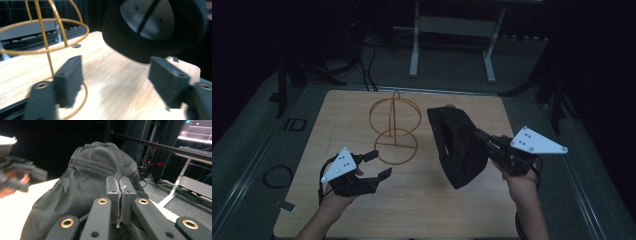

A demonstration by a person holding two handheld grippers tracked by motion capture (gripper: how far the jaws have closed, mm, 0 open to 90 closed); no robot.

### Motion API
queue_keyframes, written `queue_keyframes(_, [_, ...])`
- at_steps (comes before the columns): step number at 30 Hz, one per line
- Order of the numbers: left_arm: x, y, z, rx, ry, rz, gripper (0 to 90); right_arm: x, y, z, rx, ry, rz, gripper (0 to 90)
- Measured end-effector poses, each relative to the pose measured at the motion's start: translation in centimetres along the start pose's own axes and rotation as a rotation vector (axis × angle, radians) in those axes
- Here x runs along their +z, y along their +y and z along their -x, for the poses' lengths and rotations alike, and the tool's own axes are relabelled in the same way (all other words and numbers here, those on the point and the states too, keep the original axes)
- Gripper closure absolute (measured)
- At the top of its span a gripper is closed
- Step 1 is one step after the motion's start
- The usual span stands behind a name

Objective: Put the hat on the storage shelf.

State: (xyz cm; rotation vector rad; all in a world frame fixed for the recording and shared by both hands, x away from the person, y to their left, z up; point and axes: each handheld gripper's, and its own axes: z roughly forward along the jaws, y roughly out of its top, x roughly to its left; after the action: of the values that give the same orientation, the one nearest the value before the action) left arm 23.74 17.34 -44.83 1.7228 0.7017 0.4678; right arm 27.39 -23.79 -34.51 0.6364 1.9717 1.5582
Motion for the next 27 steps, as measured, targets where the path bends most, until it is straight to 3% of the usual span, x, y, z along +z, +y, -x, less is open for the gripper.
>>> queue_keyframes(2, [0.0, -0.5, -0.2, -0.017, -0.001, -0.017, 17.3, 0.7, 0.7, 0.5, -0.001, -0.019, -0.001, 88.2])
queue_keyframes(6, [0.0, -1.7, -0.3, -0.016, 0.056, -0.042, 2.5, 2.6, 2.1, 1.5, 0.012, -0.042, -0.005, 88.1])
queue_keyframes(14, [-0.6, -4.3, -0.9, -0.03, 0.107, -0.048, 1.9, 7.0, 5.2, 1.4, 0.002, -0.02, -0.024, 88.1])
queue_keyframes(21, [-0.9, -7.6, -1.1, -0.078, 0.149, -0.044, 1.9, 11.2, 6.7, 0.6, 0.004, 0.029, -0.065, 88.1])
queue_keyframes(27, [-1.5, -8.1, -1.4, -0.072, 0.181, -0.024, 1.9, 14.1, 7.0, -0.7, -0.016, 0.067, -0.104, 88.1])
